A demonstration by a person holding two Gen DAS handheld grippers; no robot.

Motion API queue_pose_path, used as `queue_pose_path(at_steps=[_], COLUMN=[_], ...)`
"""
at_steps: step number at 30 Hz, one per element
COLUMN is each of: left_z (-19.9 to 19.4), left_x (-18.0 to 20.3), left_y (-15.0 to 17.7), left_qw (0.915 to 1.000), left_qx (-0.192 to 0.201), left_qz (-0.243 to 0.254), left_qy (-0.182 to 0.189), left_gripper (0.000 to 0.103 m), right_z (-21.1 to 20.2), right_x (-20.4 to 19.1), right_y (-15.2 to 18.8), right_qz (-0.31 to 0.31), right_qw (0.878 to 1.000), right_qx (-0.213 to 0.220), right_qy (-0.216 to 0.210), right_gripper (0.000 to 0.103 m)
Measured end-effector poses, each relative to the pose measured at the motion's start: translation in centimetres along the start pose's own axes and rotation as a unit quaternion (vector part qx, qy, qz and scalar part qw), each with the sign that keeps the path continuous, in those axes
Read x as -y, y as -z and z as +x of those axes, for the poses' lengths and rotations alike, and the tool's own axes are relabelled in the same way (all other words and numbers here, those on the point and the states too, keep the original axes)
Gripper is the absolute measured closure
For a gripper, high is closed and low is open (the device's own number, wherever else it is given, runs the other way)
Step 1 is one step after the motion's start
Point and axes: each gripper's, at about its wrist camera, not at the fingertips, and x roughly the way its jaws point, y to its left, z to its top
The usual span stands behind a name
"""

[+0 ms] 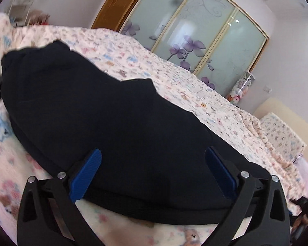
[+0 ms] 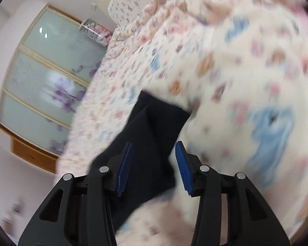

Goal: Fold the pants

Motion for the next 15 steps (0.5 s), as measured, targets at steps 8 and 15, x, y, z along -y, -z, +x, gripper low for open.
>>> queue_pose_path(at_steps=[8,15], left_z=[0.0,0.1], left_x=[0.3,0.7], left_y=[0.0,0.0], left_qw=[0.9999,0.9999], left_qx=[-0.001,-0.003], left_qz=[0.009,0.008], left_qy=[-0.005,-0.006], left_gripper=[0.002,0.002], right_z=[4.2,0.6], right_x=[0.1,-5.2], right_y=[1.9,1.6], right_qz=[-0.038,-0.18], right_qw=[0.995,0.982], right_qx=[-0.093,-0.037], right_qy=[0.014,0.032], right_gripper=[0.08,0.087])
